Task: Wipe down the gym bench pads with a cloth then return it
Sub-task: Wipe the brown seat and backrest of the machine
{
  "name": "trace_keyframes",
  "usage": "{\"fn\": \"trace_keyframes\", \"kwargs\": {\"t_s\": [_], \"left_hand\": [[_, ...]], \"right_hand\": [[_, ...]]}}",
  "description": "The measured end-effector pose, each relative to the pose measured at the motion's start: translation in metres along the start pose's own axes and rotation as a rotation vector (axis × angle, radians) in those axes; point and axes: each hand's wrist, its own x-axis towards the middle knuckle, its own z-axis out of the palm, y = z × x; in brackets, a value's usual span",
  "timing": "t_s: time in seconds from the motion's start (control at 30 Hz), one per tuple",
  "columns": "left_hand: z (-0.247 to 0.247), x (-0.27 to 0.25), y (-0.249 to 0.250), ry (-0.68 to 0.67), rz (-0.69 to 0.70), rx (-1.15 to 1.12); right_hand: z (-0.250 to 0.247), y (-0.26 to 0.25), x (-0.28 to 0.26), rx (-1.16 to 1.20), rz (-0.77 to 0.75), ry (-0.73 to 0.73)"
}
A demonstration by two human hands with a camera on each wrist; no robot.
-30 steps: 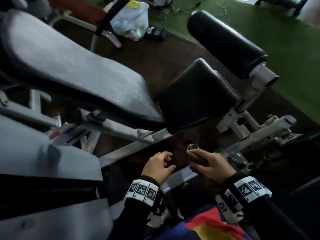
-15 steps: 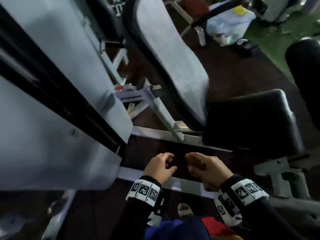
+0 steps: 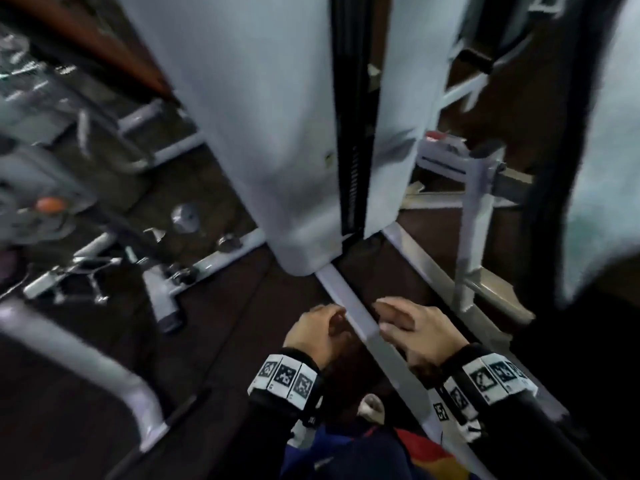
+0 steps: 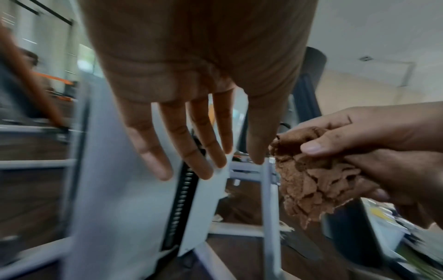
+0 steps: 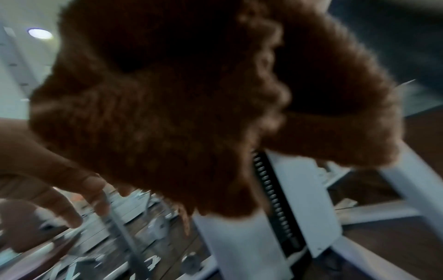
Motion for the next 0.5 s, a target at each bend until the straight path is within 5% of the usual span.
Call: {"fn": "trace_keyframes", "kwargs": {"t_s": [0.27, 0.5], "left_hand": [[-0.039, -0.069, -0.086, 0.211, -0.329, -0.111], [-0.072, -0.167, -0.182, 0.395, -0.538, -0.255]], "right_hand": [[0.063, -0.088, 0.045, -0.074, -0.212, -0.276], [0.164, -0.193, 0.059, -0.212, -0.374, -0.501]]}}
